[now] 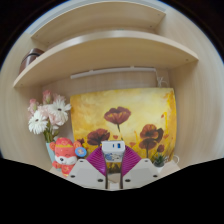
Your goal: Unplug charger
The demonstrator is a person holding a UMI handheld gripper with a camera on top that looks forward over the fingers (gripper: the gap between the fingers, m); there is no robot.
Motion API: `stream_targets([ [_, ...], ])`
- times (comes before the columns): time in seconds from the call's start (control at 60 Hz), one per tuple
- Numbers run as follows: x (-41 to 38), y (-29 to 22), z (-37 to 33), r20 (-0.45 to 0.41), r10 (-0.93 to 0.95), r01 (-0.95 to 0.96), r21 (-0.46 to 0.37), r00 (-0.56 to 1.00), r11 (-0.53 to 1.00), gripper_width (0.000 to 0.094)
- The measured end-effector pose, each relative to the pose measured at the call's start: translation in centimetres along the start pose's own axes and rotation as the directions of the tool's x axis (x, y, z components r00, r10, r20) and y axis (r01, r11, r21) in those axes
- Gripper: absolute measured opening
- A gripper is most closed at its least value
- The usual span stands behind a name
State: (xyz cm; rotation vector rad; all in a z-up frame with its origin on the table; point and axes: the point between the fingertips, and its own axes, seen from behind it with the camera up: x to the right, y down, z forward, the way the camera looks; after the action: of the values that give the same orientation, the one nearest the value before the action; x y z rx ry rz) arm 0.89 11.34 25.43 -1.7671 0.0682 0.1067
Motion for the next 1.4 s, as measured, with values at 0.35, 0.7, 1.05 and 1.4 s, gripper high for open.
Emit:
stream_targets([
  [0.35, 19.6, 11.4, -0.6, -0.180, -0.047, -0.004, -0.273, 0.983, 0.962, 0.0161],
  [0.7, 23.6, 24.3, -2.8, -0.214, -0.017, -0.090, -0.478, 0.977, 0.874, 0.0276],
  [1.05, 20.9, 12.0, -6.3, -0.209, -0.085, 0.021, -0.293, 0.974, 0.956, 0.0851],
  [1.4, 7.4, 3.9, -20.7, -0.058, -0.054, 0.047, -0.121, 0.997, 0.992, 0.0854],
])
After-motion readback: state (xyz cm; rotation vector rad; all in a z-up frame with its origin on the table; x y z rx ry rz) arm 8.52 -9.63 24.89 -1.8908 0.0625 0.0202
